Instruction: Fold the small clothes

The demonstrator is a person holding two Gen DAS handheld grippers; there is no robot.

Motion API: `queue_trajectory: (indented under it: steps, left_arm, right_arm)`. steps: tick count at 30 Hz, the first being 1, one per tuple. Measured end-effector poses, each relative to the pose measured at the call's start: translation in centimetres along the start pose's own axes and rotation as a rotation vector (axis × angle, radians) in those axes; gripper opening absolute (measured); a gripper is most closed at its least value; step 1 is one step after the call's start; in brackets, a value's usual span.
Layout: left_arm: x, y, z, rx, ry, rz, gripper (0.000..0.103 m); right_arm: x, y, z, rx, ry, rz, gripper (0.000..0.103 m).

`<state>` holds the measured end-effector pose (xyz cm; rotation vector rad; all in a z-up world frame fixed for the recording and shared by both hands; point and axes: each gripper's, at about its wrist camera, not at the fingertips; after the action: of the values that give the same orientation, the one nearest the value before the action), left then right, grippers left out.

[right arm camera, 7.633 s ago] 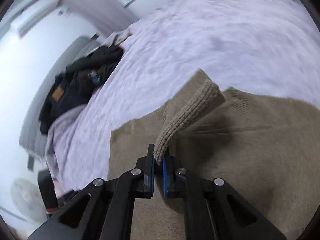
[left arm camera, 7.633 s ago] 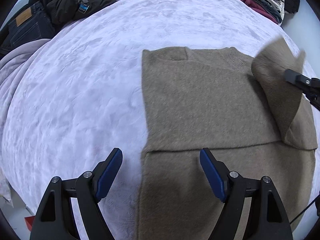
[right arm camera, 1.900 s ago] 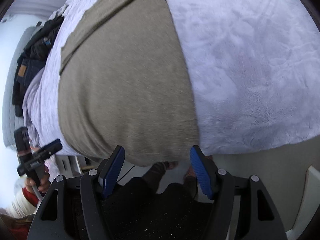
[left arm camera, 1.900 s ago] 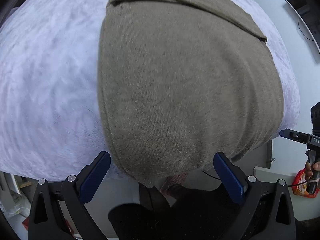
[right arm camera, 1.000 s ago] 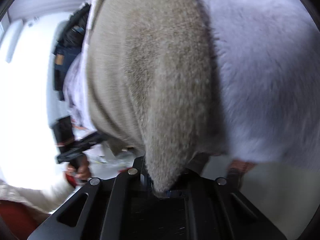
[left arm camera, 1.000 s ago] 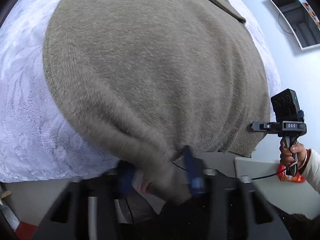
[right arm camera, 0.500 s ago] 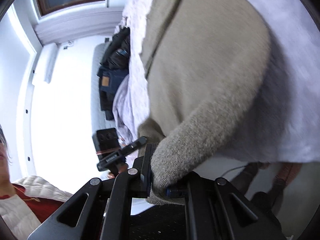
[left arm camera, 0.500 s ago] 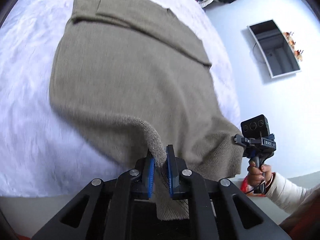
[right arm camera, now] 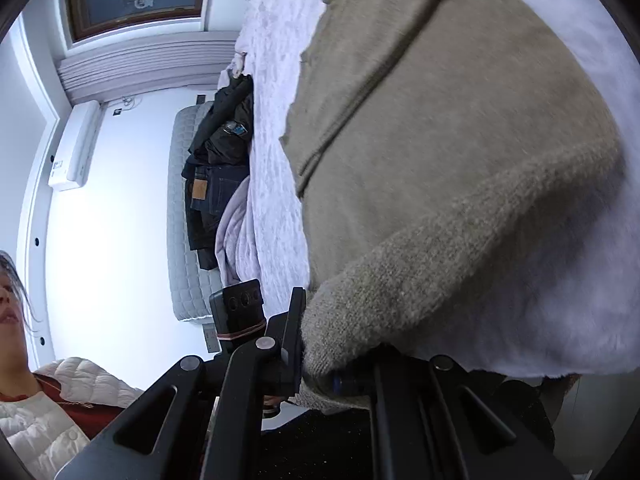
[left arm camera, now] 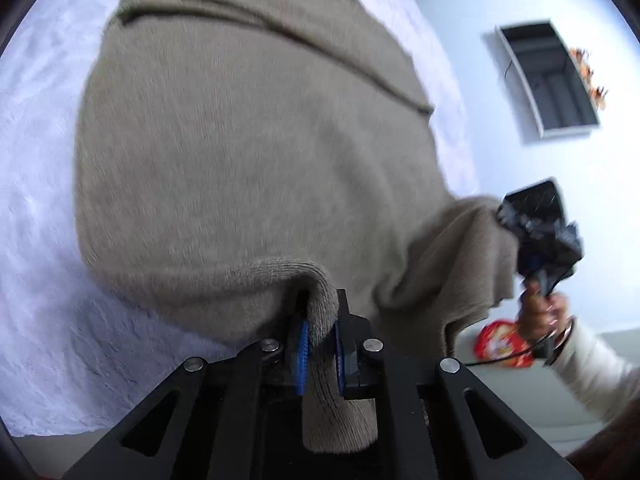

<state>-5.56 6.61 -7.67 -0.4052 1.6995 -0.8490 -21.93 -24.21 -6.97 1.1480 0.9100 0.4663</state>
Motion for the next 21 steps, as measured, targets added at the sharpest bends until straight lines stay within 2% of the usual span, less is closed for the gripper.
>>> queue_trajectory:
  steps: [4,8,12,16,18,21]
  left_arm:
    - [-4.4,-0.3,3.1,-0.045,-0.117,-0.072,0.011]
    - [-7.9,-1.4,7.4,-0.046,-0.254,-0.079,0.011]
    - [-8.8,-3.1,12.3,-0.054,-0.369,-0.036,0.011]
    - [-7.5,-2.8,18.6,-0.069,-0.447,0.037,0.011]
    - [-5.6,-1.8,21.5,-0.098,-0.446,0.084,0.011]
    - [-3.0,0.1,24.5,-0.145,-0.437,0.173,0.011]
  right_arm:
    - [-0.3,1.3,2.9,-0.032,-0.061,0.055,0.011]
    - [-1.0,2.3,8.0,-0.069,-0.144,0.127,0.011]
    - [-1.7,1.7,14.3,-0.071,-0.204,0.162,0.011]
    - [-1.8,-1.1,20.7,-0.031,-0.231,0.134,0.011]
    - [-1.0,-3.3,23.5,0.0,-0.206,0.08,0.011]
    - [0.6,-7.7,25.8,0.072,-0.15,-0.017,0.011]
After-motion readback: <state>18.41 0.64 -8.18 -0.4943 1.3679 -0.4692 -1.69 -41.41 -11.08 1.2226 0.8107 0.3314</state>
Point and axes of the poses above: each gripper's, at about its wrist camera, not at the fingertips, and x roughly the way its jaws point, y to its left, z to its top, and after that the axes turned 13 degrees about -x, right-handed
